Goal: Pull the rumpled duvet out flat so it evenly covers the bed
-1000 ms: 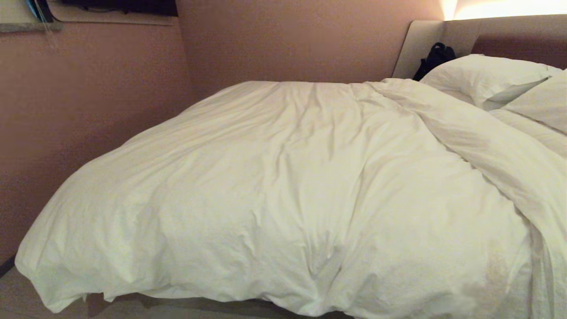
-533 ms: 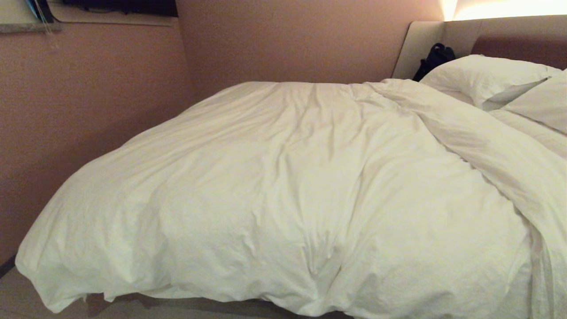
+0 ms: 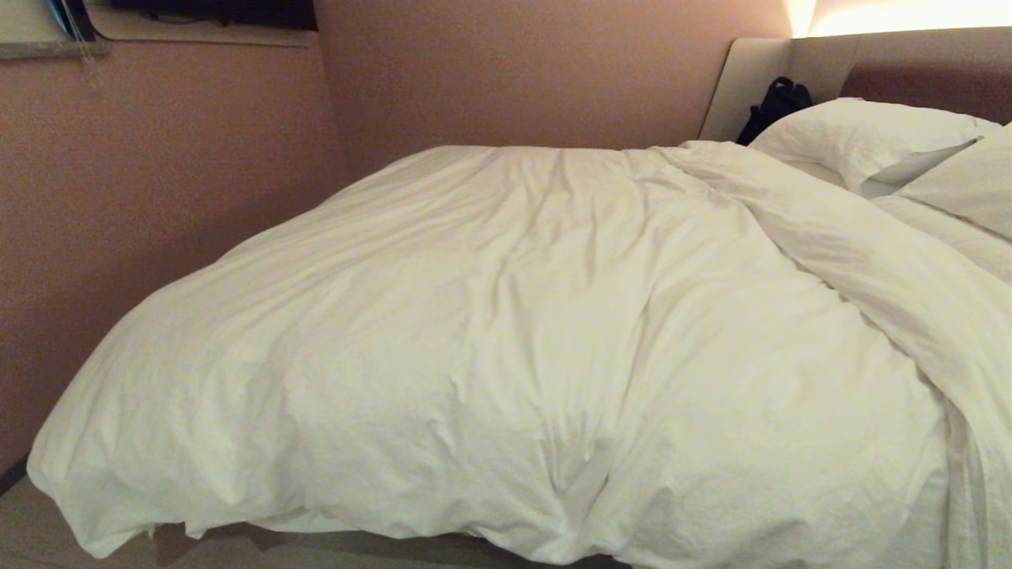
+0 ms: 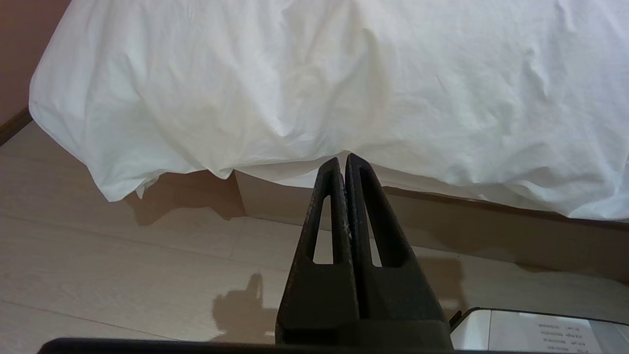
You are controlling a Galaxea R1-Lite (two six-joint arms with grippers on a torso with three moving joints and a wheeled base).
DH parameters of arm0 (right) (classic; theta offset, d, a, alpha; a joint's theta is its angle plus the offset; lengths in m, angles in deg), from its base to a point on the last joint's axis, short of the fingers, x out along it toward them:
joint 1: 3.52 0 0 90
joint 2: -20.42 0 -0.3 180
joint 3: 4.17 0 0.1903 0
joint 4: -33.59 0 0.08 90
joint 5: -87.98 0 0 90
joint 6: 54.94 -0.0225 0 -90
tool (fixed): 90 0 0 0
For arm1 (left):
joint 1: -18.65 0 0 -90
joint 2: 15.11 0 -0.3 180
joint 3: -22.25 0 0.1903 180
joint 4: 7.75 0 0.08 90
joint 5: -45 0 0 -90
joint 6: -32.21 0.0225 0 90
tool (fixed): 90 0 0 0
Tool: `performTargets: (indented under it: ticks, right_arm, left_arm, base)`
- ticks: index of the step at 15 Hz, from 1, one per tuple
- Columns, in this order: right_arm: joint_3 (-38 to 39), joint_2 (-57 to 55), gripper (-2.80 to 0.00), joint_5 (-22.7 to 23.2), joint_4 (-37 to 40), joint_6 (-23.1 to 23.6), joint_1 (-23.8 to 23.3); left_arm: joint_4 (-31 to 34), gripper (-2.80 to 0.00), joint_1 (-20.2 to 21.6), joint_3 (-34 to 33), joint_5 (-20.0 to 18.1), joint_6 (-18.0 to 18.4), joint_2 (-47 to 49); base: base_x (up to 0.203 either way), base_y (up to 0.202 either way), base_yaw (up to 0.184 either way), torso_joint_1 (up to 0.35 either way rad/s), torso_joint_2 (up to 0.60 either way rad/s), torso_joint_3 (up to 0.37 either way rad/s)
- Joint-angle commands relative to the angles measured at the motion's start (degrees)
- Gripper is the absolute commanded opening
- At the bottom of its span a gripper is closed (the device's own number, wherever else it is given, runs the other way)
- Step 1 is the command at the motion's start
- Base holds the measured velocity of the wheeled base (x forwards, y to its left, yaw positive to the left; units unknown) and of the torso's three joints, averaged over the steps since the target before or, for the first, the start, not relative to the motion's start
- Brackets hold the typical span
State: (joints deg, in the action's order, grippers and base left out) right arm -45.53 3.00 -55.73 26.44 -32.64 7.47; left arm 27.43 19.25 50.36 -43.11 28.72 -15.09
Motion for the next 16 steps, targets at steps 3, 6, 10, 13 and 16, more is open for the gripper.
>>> performTargets:
  ticks: [3, 6, 10, 13, 16]
  right_arm:
    - [0.26, 1.17, -2.8, -5.96, -0.85, -0.23, -3.99]
    - [-0.36, 2.13, -2.8, -6.18, 1.21, -0.27, -8.53]
    - [3.2, 8.44, -2.8, -5.68, 2.56, -1.03, -11.55]
    - [3.9, 15.51, -2.8, 5.1, 5.58, -1.48, -11.21]
    - [3.6, 17.37, -2.8, 18.74, 14.93, -9.21, -11.17]
  left_arm:
    - [0.05, -2.8, 0.02, 0.0, 0.04, -0.02, -0.02]
    - [0.05, -2.8, 0.02, 0.0, 0.04, -0.02, -0.02]
    - [0.05, -2.8, 0.02, 0.0, 0.04, -0.02, -0.02]
    - [0.05, -2.8, 0.02, 0.0, 0.04, -0.02, -0.02]
    - [0.05, -2.8, 0.02, 0.0, 0.04, -0.02, -0.02]
  base:
    - [0.0, 0.0, 0.0, 0.0, 0.0, 0.0]
    - [0.0, 0.0, 0.0, 0.0, 0.0, 0.0]
    - [0.0, 0.0, 0.0, 0.0, 0.0, 0.0]
    - [0.0, 0.0, 0.0, 0.0, 0.0, 0.0]
    - [0.0, 0.0, 0.0, 0.0, 0.0, 0.0]
